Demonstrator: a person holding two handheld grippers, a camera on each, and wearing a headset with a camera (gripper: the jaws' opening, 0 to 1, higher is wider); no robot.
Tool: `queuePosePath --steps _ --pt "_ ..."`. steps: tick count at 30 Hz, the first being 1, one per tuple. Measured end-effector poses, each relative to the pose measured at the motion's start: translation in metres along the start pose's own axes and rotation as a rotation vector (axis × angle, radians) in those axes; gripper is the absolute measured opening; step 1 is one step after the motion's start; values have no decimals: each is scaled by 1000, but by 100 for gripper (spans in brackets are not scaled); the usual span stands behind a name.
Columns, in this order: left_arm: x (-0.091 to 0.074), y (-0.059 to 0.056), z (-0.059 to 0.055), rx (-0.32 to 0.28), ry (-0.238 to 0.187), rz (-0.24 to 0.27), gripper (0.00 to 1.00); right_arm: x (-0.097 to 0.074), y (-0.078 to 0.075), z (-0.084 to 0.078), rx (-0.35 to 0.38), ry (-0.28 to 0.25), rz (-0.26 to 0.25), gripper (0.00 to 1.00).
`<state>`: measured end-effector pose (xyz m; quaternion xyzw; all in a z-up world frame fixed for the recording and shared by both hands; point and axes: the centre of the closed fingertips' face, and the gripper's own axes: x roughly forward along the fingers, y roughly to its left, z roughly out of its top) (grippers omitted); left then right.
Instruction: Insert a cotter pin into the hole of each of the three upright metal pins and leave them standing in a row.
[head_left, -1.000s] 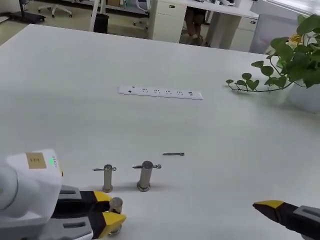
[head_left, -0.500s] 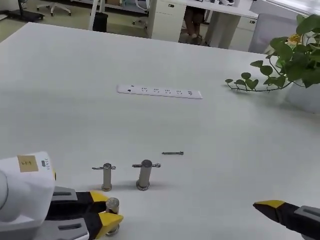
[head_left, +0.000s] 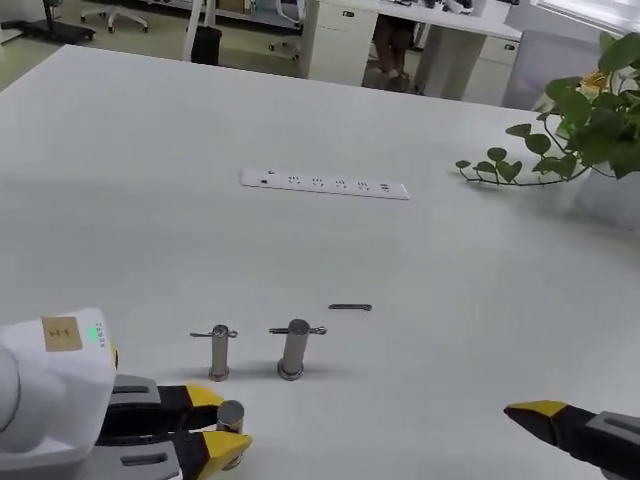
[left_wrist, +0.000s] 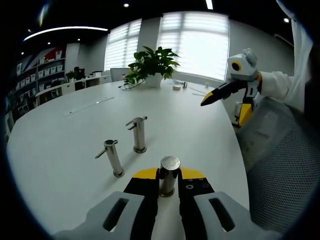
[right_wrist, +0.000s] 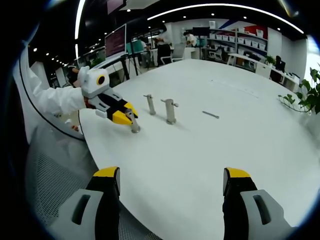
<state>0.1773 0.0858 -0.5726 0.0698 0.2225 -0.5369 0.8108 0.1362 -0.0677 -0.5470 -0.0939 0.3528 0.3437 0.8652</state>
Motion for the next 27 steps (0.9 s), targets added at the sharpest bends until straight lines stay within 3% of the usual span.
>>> queuePosePath --steps 5,12,14,16,19,22,27 --pt "-1 0 0 6 0 -1 12 -1 -1 1 3 -1 2 82" --pt "-10 2 0 -19 -16 -15 29 -1 -1 2 1 -5 2 82" --pt "-13 1 -4 -31 -2 -28 32 0 0 1 -2 -1 6 82" --pt "-16 4 -9 -21 13 -14 33 1 -1 0 -2 10 9 83" --pt "-22 8 -9 -60 -9 6 37 0 0 -2 -4 17 12 83" --pt "-26 15 -10 -73 -16 45 53 -1 -1 -3 -7 23 14 83" --pt "-33 15 -8 -104 -32 33 72 0 -7 -5 -2 38 10 83"
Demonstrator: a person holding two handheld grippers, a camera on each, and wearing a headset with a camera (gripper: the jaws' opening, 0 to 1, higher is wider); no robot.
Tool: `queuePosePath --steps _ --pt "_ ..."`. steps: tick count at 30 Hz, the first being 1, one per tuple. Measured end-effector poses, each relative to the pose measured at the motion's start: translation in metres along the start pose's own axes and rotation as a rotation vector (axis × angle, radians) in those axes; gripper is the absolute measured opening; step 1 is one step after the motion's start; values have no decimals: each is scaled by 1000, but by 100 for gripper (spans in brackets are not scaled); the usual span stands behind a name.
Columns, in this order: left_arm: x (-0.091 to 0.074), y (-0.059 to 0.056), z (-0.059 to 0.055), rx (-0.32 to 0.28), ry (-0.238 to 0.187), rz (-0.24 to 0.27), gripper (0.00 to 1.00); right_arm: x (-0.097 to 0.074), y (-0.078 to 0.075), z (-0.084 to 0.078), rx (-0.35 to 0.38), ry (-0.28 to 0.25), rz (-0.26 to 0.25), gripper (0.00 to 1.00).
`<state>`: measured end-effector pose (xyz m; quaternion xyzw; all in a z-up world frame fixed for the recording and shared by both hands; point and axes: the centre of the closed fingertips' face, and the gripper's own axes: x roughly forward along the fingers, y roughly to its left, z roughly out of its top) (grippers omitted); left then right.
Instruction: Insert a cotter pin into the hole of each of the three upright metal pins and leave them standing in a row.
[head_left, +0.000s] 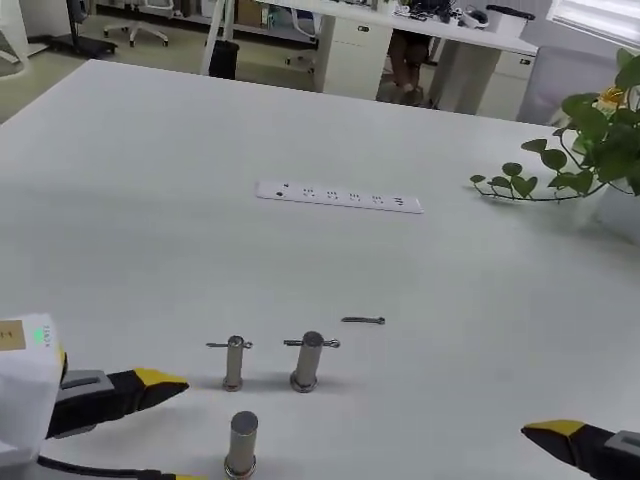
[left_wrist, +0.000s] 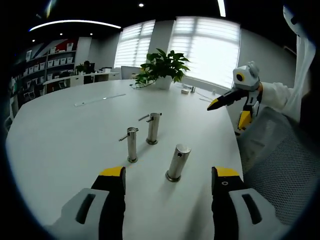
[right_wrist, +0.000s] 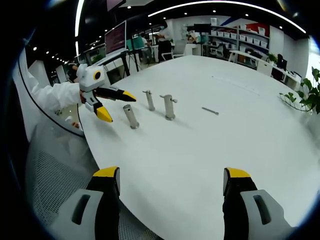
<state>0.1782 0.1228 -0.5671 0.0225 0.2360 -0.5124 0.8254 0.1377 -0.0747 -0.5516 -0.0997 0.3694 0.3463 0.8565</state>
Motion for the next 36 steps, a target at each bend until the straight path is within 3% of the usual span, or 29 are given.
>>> queuePosePath --steps 4,6,7,10,23,36 --pt "-3 -5 -3 -27 12 -26 90 0 -2 -1 0 7 0 83" --pt "-5 -10 -6 -77 22 -46 93 0 -2 -1 -1 7 0 83" --pt "-5 -10 -5 -73 4 -49 94 0 -2 -1 -2 7 0 83" --pt "-7 -12 -6 -74 4 -47 97 0 -4 0 -7 10 -1 83" --pt "-15 -11 -5 -101 -20 -29 99 -1 -15 0 -32 56 9 81" --pt "-20 -18 -6 -97 -22 -33 99 1 -35 20 -117 87 4 79"
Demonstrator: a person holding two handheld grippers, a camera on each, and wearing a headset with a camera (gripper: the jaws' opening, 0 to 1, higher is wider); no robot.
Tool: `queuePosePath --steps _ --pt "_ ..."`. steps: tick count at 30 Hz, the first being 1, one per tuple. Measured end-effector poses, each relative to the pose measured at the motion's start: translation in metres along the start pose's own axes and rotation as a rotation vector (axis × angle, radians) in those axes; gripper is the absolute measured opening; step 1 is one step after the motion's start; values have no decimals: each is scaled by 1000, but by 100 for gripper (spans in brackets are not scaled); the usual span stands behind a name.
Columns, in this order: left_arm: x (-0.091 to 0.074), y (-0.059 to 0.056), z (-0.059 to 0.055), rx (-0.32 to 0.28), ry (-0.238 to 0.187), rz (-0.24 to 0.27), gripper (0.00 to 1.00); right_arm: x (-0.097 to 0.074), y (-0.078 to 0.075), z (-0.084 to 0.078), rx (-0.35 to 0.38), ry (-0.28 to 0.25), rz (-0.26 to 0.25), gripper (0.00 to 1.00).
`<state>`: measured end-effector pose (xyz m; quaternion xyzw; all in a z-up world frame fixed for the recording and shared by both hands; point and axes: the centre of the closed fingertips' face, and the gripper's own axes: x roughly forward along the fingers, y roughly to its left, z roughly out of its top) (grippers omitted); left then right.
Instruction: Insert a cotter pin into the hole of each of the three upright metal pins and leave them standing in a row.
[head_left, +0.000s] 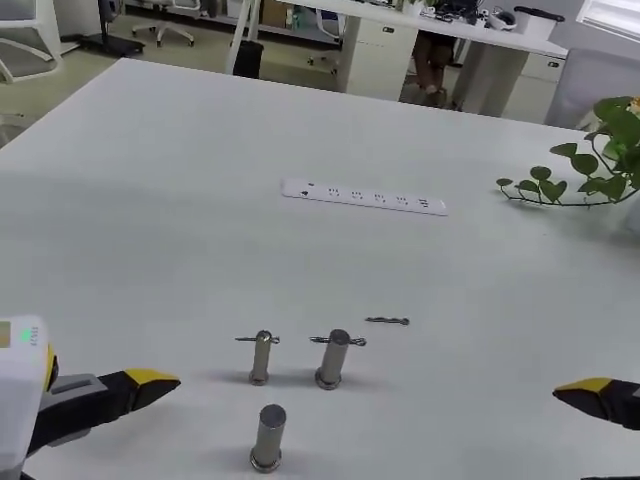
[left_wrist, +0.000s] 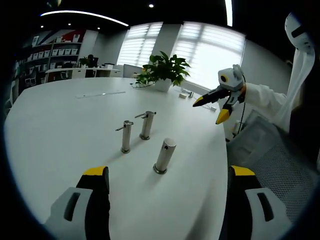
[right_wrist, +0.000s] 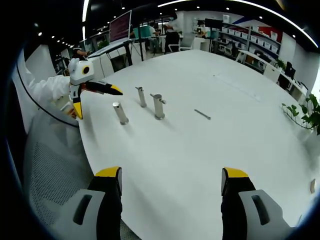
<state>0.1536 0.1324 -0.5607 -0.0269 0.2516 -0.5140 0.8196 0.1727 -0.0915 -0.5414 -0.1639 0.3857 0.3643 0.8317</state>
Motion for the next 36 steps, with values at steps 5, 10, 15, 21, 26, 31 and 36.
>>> queuePosePath --steps 5,10,15,21,26,31,36 --pt "-2 -1 0 6 1 2 99 1 -9 5 -36 20 -7 77" --pt "-6 4 -1 7 5 27 99 5 -19 12 -69 35 -3 74" --pt "-10 9 -2 -4 7 45 99 11 -25 15 -112 68 9 73" --pt "-11 7 -5 -4 15 40 99 18 -35 24 -153 89 16 72" --pt "-10 5 -4 3 14 35 99 24 -42 32 -194 112 26 70" --pt "-11 7 -2 13 5 44 98 28 -49 42 -228 128 23 70" --pt "-18 11 0 18 -3 71 98 34 -51 51 -253 132 32 68"
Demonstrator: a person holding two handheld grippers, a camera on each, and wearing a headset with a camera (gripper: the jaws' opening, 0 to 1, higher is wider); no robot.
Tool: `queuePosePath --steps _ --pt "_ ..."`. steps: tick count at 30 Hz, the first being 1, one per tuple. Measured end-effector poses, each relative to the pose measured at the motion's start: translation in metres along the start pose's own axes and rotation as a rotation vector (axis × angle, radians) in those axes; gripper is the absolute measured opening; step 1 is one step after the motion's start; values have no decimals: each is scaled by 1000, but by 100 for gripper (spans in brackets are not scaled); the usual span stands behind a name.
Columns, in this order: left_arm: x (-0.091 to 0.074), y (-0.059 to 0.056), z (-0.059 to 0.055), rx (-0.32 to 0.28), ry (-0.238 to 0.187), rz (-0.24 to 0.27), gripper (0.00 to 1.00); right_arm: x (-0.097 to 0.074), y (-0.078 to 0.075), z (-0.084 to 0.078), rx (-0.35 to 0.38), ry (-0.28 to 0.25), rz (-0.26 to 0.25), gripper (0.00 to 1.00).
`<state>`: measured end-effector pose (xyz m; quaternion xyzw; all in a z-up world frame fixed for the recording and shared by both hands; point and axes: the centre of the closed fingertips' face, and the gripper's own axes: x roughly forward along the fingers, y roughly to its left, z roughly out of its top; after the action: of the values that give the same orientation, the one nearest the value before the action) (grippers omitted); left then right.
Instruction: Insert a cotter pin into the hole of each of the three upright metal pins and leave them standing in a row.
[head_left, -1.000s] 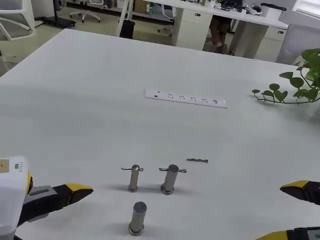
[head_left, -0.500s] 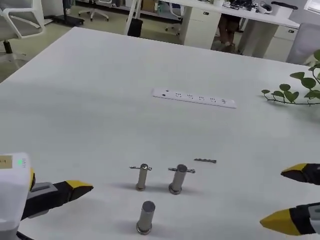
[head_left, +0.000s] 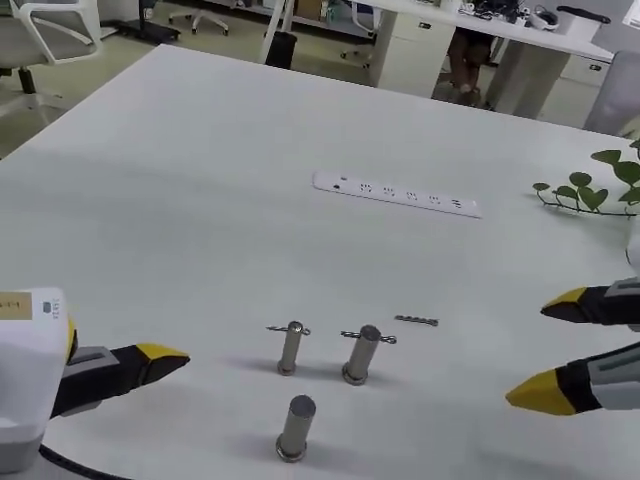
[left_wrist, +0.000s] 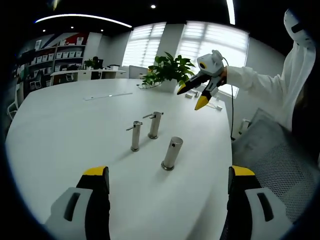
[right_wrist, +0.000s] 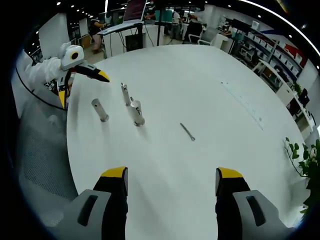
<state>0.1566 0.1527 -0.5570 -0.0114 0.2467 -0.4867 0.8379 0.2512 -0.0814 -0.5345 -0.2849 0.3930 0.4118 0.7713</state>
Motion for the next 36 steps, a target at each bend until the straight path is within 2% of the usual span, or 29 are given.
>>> queuePosePath --steps 5,8,9,13,18,23,31,36 --pt "-7 3 0 1 -2 14 98 8 -3 6 -36 4 17 62" --pt "-9 4 0 4 -4 25 98 13 -11 13 -96 14 -3 57" --pt "-10 5 0 0 -5 26 98 15 -13 14 -93 16 -2 56" --pt "-12 6 1 -3 -14 38 98 23 -19 16 -136 46 15 53" --pt "-13 5 -1 -11 -15 43 98 31 -33 21 -166 74 10 48" --pt "-14 3 -4 -18 -13 43 98 41 -43 31 -176 65 16 38" --pt "-13 3 -5 -32 -15 45 97 57 -46 37 -232 103 54 32" --pt "-12 2 -5 -34 -16 43 97 68 -45 40 -239 114 77 25"
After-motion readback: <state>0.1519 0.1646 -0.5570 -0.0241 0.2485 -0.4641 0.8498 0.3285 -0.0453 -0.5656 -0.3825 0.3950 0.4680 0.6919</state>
